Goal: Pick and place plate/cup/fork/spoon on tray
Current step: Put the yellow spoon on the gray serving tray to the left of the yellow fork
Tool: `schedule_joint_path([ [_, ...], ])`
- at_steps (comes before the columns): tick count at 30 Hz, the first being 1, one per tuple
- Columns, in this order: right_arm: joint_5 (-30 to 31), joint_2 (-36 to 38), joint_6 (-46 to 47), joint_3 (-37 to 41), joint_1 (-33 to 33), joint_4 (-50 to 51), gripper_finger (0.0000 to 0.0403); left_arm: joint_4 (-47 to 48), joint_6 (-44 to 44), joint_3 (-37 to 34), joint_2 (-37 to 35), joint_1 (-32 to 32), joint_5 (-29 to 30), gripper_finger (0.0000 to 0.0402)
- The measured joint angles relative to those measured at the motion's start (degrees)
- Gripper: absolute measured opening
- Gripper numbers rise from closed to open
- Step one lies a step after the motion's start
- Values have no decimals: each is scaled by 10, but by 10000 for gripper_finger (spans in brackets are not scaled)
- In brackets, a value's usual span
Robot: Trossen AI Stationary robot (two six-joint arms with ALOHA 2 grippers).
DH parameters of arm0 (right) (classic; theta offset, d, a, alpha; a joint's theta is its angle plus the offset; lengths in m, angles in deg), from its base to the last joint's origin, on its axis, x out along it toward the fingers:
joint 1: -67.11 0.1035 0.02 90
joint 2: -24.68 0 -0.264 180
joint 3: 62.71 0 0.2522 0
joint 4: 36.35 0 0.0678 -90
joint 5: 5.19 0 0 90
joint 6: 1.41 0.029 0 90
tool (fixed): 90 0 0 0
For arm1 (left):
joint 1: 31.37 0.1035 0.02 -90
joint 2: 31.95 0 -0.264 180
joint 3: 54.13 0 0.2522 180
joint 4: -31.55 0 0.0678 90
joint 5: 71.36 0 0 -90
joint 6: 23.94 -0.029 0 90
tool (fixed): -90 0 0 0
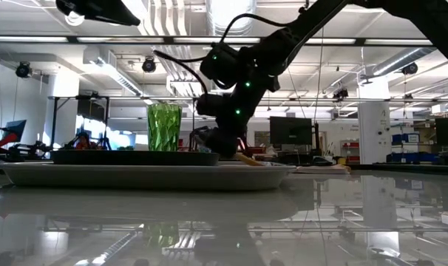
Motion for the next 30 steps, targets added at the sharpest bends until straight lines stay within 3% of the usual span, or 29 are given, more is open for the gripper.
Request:
schedule_joint_path([
  [10,-15,10,17,-3,8,7,85,1,2,-7,-6,0,-2,142],
  [15,-26,48,19,-3,11,54,94,0,3,-7,-6,0,-2,142],
  [17,-64,70,29,-3,3,96,87,1,3,-7,-6,0,-3,142],
  [23,-279,114,80,-2,-62,146,44,1,2,-7,-2,0,-4,142],
  [26,-311,113,71,0,-93,148,43,1,3,-7,-2,0,-8,142],
  [30,-335,96,30,2,-121,146,74,0,3,-7,-2,0,-8,142],
])
